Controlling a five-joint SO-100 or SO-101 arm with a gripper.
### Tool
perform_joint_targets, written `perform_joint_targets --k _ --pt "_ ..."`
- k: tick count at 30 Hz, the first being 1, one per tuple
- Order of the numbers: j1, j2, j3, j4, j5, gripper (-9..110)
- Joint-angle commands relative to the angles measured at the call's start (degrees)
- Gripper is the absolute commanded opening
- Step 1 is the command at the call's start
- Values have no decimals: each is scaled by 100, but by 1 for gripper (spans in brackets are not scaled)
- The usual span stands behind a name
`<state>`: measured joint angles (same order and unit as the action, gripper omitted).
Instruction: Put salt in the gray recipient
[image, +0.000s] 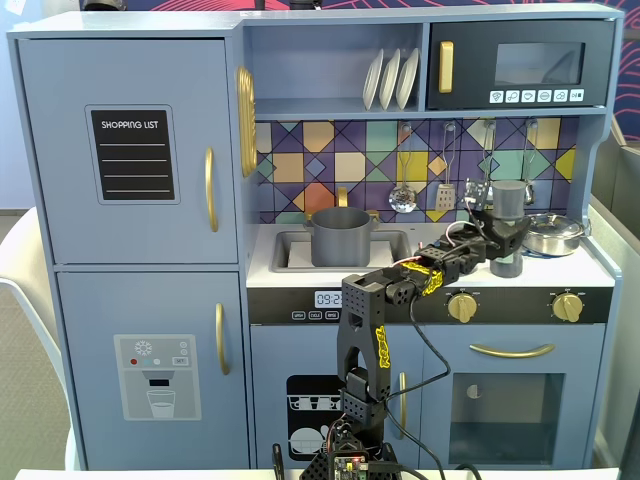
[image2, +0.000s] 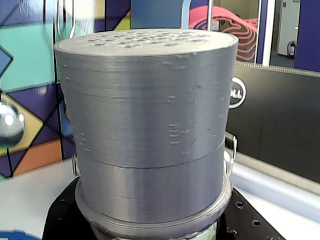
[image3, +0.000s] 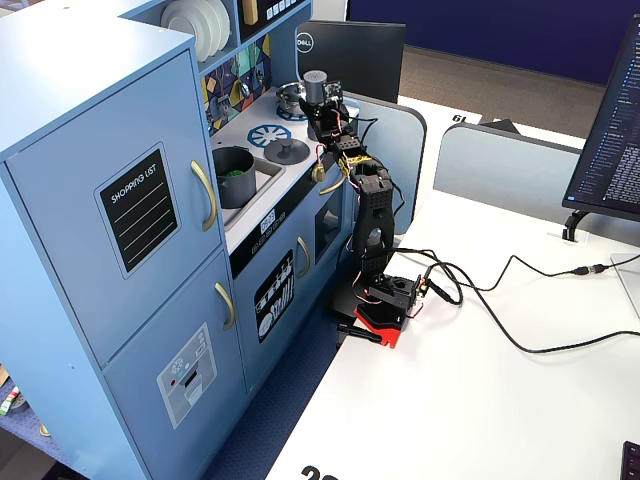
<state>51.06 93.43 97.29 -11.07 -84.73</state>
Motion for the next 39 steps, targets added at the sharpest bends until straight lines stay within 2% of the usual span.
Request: perform_joint_targets --k 1,4,5,10,12,15,18,20,22,24,26,28,30,32,34,36,39 --pt "105 53 -18 -202 -141 0" --pt "132 53 18 -202 -229 0" --pt "141 53 18 -202 -193 4" --pt "264 202 114 -316 237 44" --pt "316 352 211 -316 211 53" --pt "413 800 501 -308 193 58" --pt "527 1529 914 70 105 56" --pt "615 2347 1257 773 149 55" --pt "659 3472 1564 2162 97 49" --pt "571 4641 1731 3973 105 38" --pt "123 5634 1749 5915 -62 18" --pt "-835 6372 1767 7497 -185 0" --pt "-2092 7014 2118 8420 -9 0" --pt "-3340 7620 2874 8736 -316 0" --pt "-4148 8104 3718 8842 -352 0" --pt "-4570 8429 4649 8710 -299 0" --pt "-4649 8596 6108 8042 -387 0"
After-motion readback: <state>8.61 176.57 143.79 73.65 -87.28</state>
